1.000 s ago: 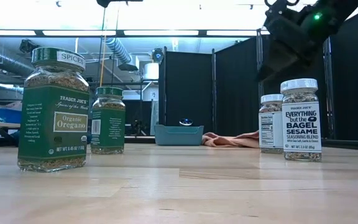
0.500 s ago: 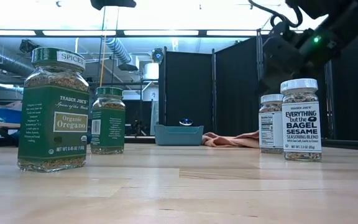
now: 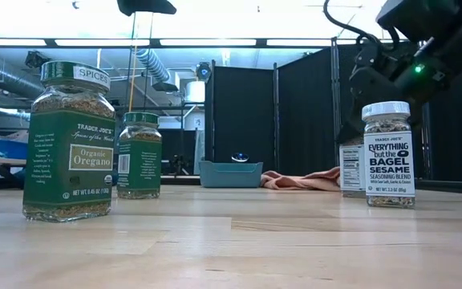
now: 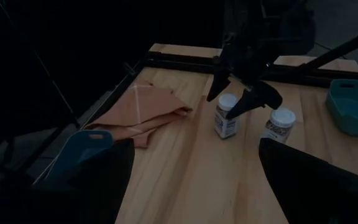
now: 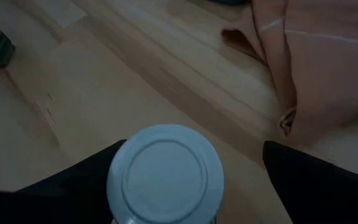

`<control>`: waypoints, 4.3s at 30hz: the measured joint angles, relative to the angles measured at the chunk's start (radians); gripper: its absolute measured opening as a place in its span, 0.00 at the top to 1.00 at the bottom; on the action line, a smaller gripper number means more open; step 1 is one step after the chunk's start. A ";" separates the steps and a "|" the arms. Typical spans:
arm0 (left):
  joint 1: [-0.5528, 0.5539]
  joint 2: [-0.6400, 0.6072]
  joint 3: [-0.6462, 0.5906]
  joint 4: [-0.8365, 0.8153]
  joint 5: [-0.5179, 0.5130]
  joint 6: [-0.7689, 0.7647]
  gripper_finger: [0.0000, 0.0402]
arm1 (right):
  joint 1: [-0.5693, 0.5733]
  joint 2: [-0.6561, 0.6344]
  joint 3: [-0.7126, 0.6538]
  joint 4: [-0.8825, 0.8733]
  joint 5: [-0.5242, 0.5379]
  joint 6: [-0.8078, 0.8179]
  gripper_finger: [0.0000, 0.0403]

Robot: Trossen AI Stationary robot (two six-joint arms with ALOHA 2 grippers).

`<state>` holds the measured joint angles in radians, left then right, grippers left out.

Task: Sort spices by type
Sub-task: Put the top white seasoning bottle into the blue bin

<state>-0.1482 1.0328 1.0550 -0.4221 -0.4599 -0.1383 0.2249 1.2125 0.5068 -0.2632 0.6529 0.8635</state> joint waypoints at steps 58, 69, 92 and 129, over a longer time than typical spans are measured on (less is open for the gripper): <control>0.000 -0.039 0.001 -0.029 -0.002 -0.012 0.13 | -0.536 0.305 0.566 0.069 -0.272 -0.548 0.50; 0.000 -0.151 0.001 -0.085 -0.046 -0.030 0.13 | -0.611 0.586 0.792 0.145 -0.415 -0.606 0.50; 0.000 -0.165 0.001 -0.152 -0.048 -0.026 0.13 | -0.644 0.817 0.984 0.176 -0.421 -0.605 0.50; 0.000 -0.165 0.001 -0.154 -0.048 -0.031 0.13 | -0.618 0.816 0.983 0.051 -0.277 -0.645 0.50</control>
<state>-0.1486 0.8677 1.0557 -0.5758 -0.5077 -0.1688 -0.3929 2.0289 1.4895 -0.2117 0.3756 0.2183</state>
